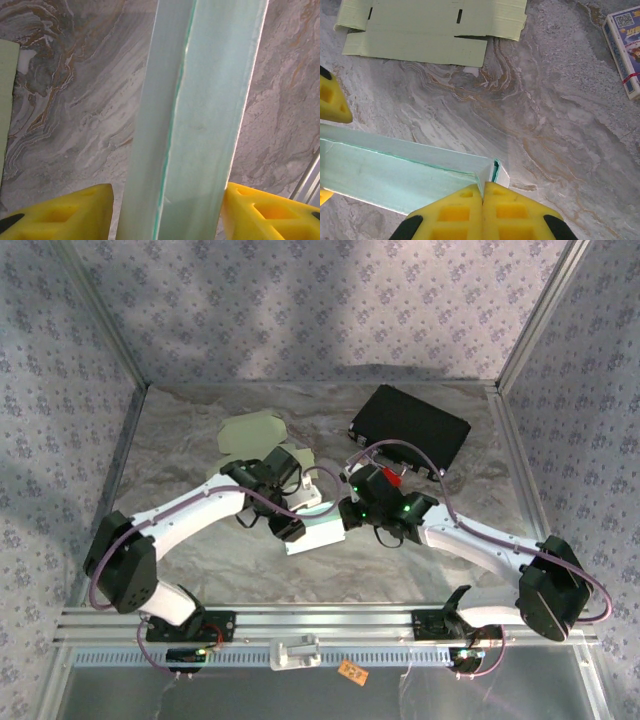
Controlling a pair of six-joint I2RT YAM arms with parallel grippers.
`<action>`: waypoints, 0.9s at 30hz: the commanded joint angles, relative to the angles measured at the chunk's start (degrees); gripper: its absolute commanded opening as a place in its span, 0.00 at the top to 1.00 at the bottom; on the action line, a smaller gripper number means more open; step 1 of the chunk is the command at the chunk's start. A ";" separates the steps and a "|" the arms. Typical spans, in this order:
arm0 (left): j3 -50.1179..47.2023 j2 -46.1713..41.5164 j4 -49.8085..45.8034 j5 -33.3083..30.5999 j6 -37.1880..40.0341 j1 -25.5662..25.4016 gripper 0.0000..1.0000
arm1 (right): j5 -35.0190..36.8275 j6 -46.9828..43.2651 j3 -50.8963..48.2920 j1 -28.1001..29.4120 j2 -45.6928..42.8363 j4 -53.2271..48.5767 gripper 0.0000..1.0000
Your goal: Fold the paper box
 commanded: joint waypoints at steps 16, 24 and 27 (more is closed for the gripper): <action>-1.29 -15.98 0.03 -0.68 -18.33 0.99 0.41 | 3.11 1.47 1.08 1.63 1.99 -5.06 1.00; 0.31 -17.51 -14.57 -1.67 -29.25 1.08 0.58 | 3.39 1.62 2.13 1.85 2.73 -5.46 1.00; 0.19 -17.49 -15.63 -1.35 -31.09 1.08 0.61 | 3.37 1.70 2.62 1.98 3.17 -5.74 1.00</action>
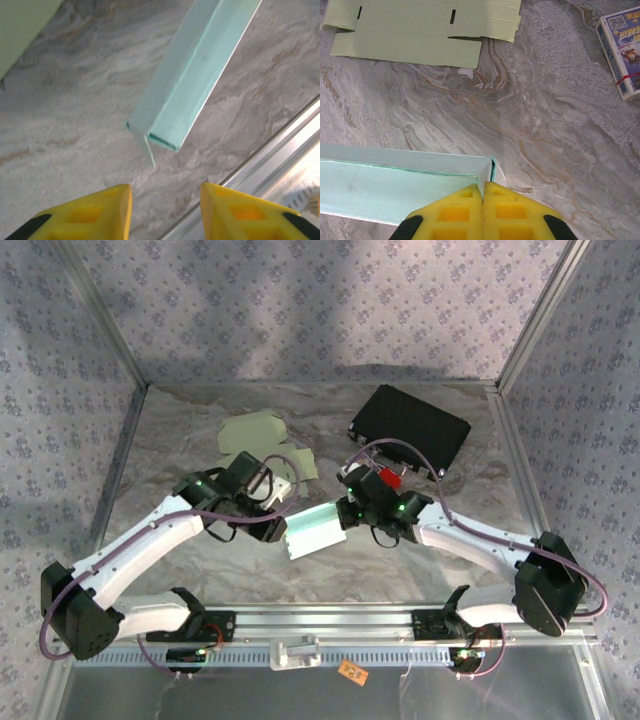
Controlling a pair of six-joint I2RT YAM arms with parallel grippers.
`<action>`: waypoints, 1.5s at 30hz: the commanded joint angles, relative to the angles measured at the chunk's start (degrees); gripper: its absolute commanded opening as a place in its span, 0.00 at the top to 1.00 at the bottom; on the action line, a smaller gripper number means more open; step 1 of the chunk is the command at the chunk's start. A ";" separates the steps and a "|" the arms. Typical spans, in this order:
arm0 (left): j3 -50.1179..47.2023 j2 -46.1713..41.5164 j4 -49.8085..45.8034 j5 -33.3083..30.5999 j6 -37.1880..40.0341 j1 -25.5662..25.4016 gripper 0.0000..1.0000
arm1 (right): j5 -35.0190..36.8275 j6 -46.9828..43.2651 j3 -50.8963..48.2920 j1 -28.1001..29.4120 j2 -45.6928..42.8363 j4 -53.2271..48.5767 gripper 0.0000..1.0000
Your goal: Fold the paper box
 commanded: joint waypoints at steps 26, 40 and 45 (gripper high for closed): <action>2.52 6.46 1.03 -2.43 -11.29 0.64 0.75 | 1.08 1.35 1.27 0.65 1.50 -5.66 1.00; 1.32 7.86 1.71 -3.16 -11.33 -0.01 0.78 | 1.44 2.07 1.07 0.67 1.40 -5.32 1.00; 1.35 8.31 2.63 -3.24 -11.73 -0.01 0.82 | 1.43 2.24 1.08 0.71 1.49 -5.30 1.00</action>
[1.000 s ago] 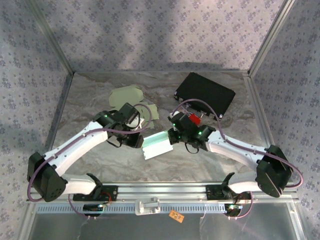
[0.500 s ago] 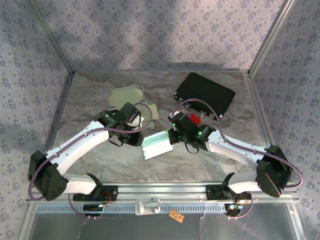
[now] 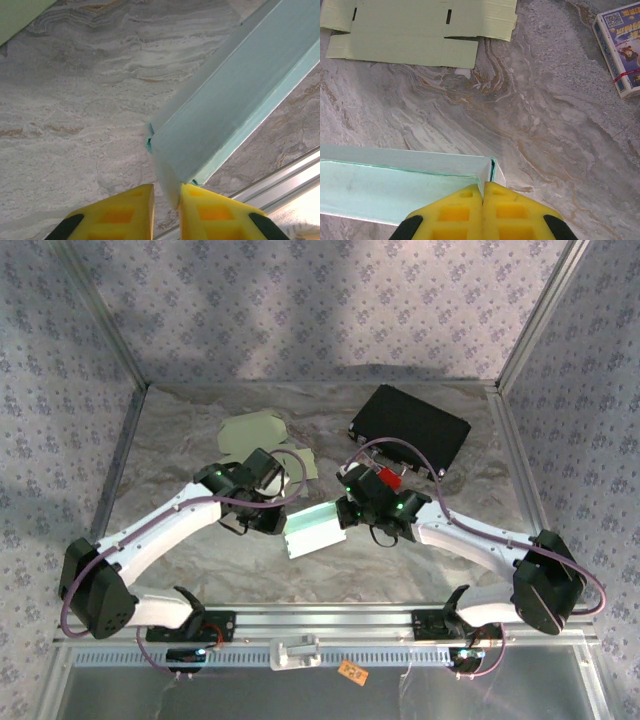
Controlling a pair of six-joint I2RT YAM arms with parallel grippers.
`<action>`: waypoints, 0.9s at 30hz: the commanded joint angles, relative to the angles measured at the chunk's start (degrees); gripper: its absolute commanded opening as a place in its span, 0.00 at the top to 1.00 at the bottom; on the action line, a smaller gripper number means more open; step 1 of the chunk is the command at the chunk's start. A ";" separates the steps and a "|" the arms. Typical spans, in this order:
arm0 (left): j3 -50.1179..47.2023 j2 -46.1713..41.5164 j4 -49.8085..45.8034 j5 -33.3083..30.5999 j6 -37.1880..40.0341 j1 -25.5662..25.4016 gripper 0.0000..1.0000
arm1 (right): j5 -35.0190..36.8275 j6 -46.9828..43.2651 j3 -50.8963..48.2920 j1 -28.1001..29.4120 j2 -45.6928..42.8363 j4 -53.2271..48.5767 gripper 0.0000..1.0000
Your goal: Fold the paper box
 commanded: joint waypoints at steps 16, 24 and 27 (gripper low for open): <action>2.24 2.68 0.35 -1.31 -11.15 -0.54 0.96 | 0.89 1.27 0.33 0.69 0.47 -3.85 1.00; 1.85 1.81 1.62 -0.59 -18.52 -0.43 1.00 | 1.23 2.33 -0.81 0.86 -1.47 -2.14 1.00; 1.86 1.77 3.08 -0.02 -20.56 -0.08 1.00 | 1.32 2.50 -1.08 1.01 -1.70 -1.86 1.00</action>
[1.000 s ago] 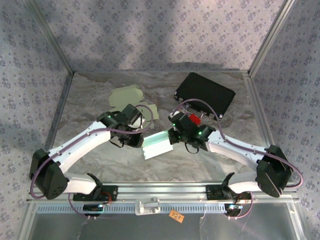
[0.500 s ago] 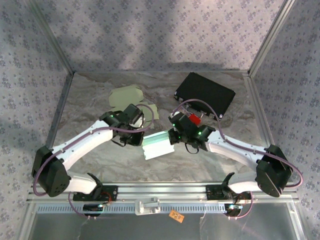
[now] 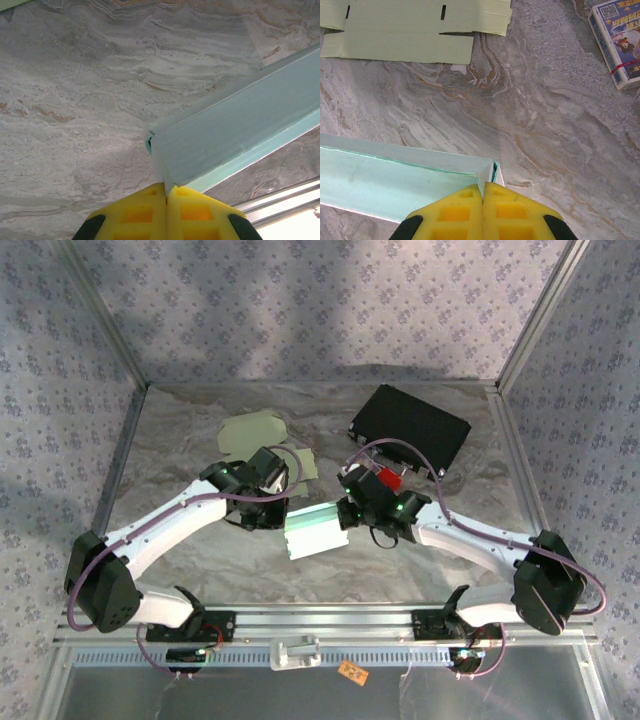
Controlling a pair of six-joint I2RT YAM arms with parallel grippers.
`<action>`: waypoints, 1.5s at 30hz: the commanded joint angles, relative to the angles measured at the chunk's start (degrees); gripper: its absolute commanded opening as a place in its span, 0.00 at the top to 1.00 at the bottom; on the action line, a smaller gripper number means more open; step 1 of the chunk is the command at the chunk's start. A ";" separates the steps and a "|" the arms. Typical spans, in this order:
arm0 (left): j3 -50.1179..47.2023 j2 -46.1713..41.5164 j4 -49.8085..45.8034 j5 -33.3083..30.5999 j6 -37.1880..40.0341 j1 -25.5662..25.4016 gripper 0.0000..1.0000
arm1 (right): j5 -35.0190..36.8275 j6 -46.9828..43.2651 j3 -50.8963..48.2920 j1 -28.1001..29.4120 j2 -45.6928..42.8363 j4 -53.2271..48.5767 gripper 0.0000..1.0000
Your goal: Fold the paper box
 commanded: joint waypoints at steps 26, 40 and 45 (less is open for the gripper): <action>4.39 2.10 1.87 6.29 -11.59 2.93 1.00 | 0.88 0.93 -1.57 0.69 -2.13 0.63 1.00; 5.96 3.09 0.76 7.69 -12.38 3.11 1.00 | 1.54 1.11 -1.76 0.67 -2.20 0.68 1.00; 6.78 3.73 -0.23 8.79 -12.07 3.20 1.00 | 1.63 1.46 -2.16 0.55 -2.40 0.83 1.00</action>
